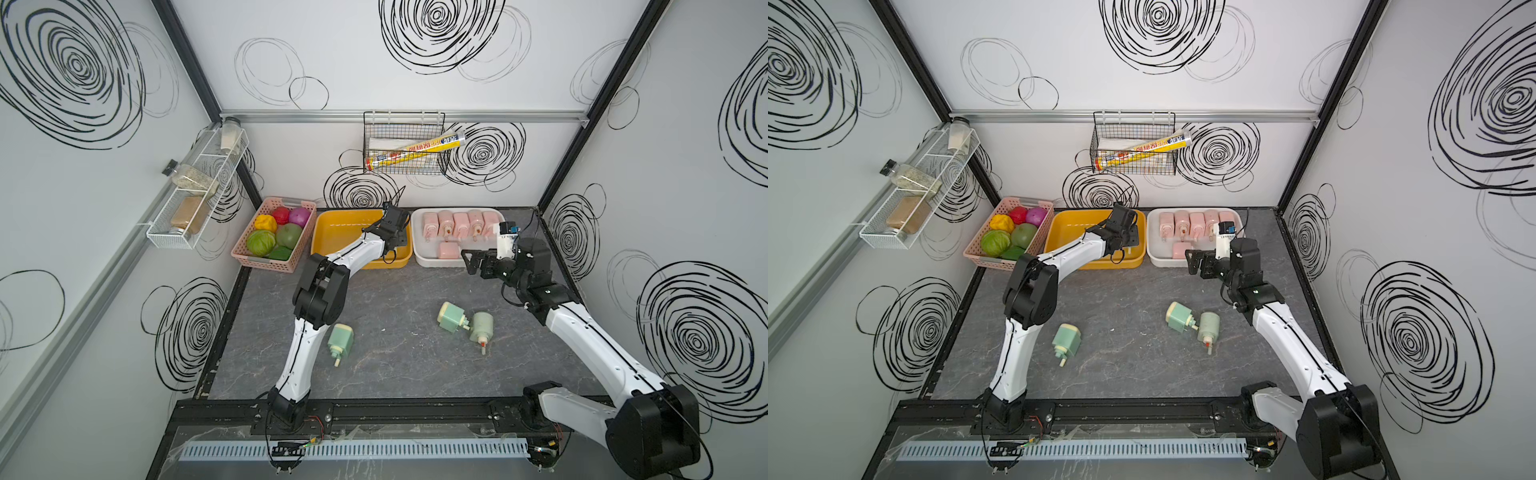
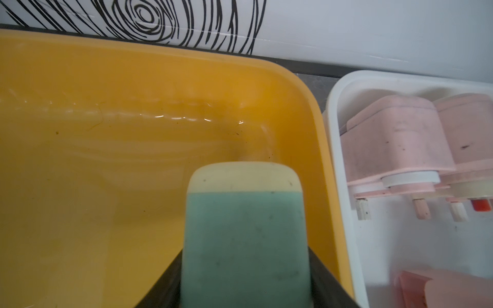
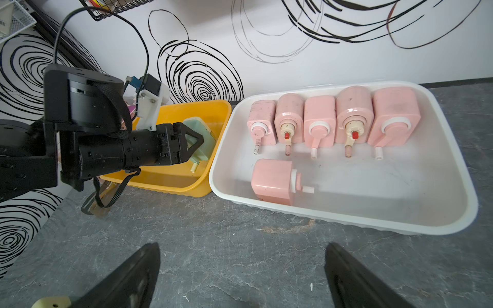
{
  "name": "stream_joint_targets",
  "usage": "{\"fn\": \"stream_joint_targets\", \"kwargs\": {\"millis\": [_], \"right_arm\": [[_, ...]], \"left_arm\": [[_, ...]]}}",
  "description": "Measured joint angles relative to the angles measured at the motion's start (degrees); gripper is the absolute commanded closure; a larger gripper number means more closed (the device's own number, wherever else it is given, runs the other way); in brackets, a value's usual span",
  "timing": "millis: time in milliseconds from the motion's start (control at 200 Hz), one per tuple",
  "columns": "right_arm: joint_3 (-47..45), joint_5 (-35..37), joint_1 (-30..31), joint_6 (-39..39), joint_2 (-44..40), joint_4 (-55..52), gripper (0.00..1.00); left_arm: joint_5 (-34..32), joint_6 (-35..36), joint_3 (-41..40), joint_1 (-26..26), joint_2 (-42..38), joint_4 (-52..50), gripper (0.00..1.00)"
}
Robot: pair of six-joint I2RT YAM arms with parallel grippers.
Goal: Place the pencil sharpeners by color into the storage box
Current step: Place the pencil sharpener in the storage box.
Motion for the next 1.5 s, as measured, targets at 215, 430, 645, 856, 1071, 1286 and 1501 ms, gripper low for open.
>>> {"fn": "stream_joint_targets", "kwargs": {"millis": [215,430,645,856,1071,1286,1501], "right_arm": [[-0.1,0.2,0.0,0.0,-0.4,-0.5,0.00],[-0.2,0.3,0.0,-0.2,-0.4,-0.8,0.00],[-0.2,0.5,0.0,-0.4,-0.7,-0.9,0.00],[-0.7,0.6,0.0,-0.5,-1.2,-1.2,0.00],[-0.7,0.7,0.0,-0.5,-1.3,-1.6,0.00],[-0.7,0.7,0.0,-0.6,-1.3,-1.7,0.00],[-0.8,-0.1,0.0,-0.7,-1.3,-1.6,0.00]], "left_arm": [[-1.7,-0.4,2.7,-0.7,2.0,-1.3,0.64],[-3.5,-1.3,3.6,-1.2,3.3,-2.6,0.42],[-4.8,-1.7,4.5,-1.6,5.1,-2.7,0.34],[-4.6,-2.1,5.4,-1.7,5.3,-2.9,0.27],[-4.5,-2.0,5.4,-1.7,5.3,-3.3,0.25],[-4.0,-1.6,5.4,-1.7,5.2,-3.2,0.17],[-2.7,-0.5,2.9,-1.5,2.6,-2.7,0.01]]}}
